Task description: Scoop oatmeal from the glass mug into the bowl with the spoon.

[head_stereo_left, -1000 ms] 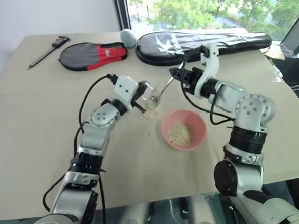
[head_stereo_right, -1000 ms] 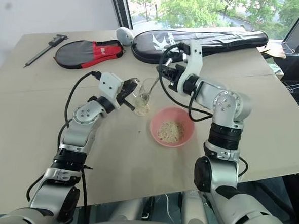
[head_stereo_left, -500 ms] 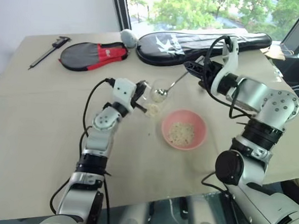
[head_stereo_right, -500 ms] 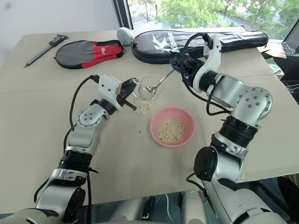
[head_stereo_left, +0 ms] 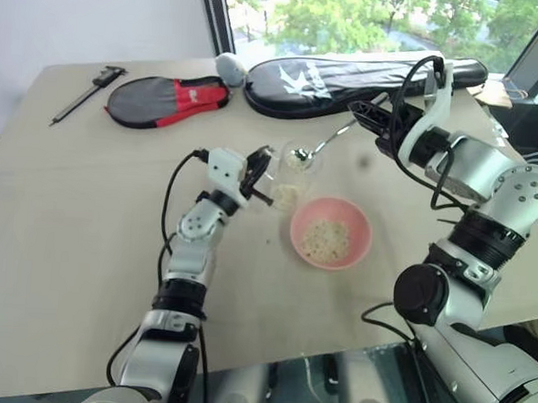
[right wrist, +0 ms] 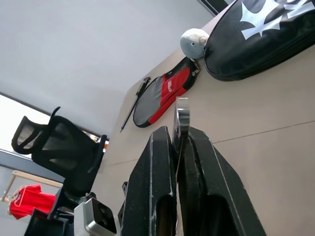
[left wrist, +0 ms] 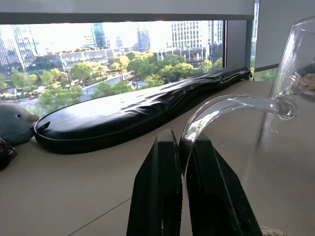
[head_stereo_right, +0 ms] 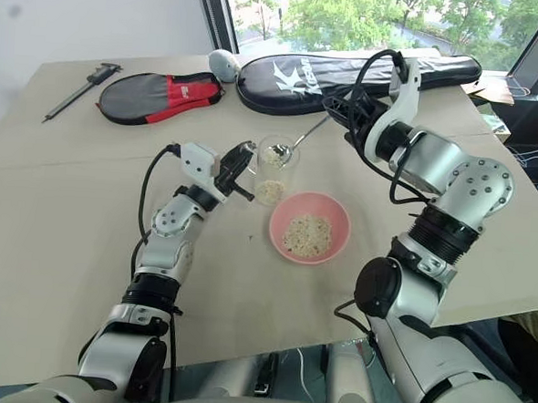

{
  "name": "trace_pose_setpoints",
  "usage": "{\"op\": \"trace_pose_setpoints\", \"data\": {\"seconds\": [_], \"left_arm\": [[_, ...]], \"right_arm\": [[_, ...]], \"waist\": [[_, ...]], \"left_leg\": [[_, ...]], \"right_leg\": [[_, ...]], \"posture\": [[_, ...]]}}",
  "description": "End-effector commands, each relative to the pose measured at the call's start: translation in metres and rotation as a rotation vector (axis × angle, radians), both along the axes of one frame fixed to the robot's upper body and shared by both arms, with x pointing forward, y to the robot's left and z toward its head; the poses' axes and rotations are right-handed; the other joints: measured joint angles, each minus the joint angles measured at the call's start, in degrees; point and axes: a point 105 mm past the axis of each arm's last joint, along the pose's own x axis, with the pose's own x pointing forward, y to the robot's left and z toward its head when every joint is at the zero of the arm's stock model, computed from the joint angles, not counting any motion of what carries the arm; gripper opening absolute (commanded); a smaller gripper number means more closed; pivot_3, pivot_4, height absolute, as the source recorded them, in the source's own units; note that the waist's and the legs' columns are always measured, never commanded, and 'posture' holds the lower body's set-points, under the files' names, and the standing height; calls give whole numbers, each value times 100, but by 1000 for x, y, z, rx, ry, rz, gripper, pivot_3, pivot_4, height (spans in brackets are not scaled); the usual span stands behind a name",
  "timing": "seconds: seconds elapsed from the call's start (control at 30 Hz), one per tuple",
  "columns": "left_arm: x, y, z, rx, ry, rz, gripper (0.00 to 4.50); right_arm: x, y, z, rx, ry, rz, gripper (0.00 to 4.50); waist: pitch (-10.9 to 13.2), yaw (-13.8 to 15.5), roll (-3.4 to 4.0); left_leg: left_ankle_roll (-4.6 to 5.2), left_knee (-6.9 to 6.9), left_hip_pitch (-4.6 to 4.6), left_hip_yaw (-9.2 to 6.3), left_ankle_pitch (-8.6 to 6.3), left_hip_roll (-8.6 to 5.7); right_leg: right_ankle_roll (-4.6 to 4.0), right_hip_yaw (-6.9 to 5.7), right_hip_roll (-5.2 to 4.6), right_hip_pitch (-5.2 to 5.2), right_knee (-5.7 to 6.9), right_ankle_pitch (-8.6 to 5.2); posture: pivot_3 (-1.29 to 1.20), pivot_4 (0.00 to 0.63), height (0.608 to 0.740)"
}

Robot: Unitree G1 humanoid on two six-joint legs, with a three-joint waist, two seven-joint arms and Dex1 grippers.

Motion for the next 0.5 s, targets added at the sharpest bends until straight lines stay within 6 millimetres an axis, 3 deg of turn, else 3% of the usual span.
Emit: {"op": "trace_pose_setpoints", "data": {"seconds": [0.03, 0.5], "left_arm": [[-1, 4, 22, -46, -97, 7, 27], [1, 4, 11, -35, -81, 20, 27]], "right_arm": [[-2, -8, 20, 8, -59, -14, 0], [-3, -22, 26, 53, -58, -30, 0]], "waist": [[0, -2, 0], [0, -1, 0]], "left_leg": [[0, 0, 0, 0, 0, 1], [16, 0, 2, 5, -9, 1]], "right_leg": [[0, 1, 1, 0, 0, 0], [0, 4, 1, 0, 2, 0]], "posture": [[0, 150, 740], [0, 150, 740]]}}
